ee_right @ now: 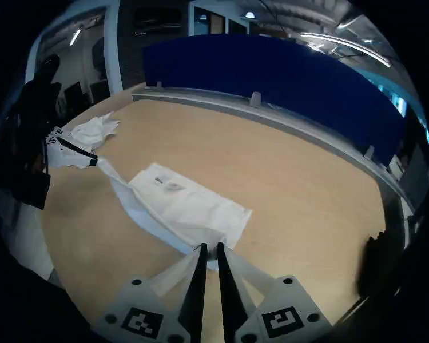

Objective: Fold towel

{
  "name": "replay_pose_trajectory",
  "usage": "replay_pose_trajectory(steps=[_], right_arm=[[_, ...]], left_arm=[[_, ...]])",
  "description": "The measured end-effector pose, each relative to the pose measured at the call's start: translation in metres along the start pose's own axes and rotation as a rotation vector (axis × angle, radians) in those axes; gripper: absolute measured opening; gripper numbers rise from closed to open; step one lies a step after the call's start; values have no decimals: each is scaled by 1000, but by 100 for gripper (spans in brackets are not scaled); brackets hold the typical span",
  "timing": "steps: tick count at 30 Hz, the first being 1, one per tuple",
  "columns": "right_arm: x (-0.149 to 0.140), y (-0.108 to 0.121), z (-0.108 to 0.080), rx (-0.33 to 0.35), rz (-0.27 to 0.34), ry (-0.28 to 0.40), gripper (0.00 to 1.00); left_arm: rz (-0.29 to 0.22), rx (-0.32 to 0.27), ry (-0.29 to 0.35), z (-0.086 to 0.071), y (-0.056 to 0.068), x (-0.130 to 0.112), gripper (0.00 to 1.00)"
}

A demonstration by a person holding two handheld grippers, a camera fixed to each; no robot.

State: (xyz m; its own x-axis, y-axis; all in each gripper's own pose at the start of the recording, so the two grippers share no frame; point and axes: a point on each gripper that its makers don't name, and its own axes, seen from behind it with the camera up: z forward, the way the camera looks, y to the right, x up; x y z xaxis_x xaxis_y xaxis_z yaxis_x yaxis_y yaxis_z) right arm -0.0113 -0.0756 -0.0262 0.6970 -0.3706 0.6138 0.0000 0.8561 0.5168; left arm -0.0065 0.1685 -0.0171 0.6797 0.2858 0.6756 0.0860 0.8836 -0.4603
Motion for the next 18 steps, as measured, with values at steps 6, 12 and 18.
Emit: replay_pose_trajectory(steps=[6,12,18], right_arm=[[8,13,22,-12,1,-10,13],[2,19,41,-16,12,-35,13],[-6,24,58,-19,47,-48,13]], left_arm=[[-24,16,-13,25,-12,8,9],[-34,18,-44,47,-19,4,9],[-28,17,-71,63,-23,-6,9]])
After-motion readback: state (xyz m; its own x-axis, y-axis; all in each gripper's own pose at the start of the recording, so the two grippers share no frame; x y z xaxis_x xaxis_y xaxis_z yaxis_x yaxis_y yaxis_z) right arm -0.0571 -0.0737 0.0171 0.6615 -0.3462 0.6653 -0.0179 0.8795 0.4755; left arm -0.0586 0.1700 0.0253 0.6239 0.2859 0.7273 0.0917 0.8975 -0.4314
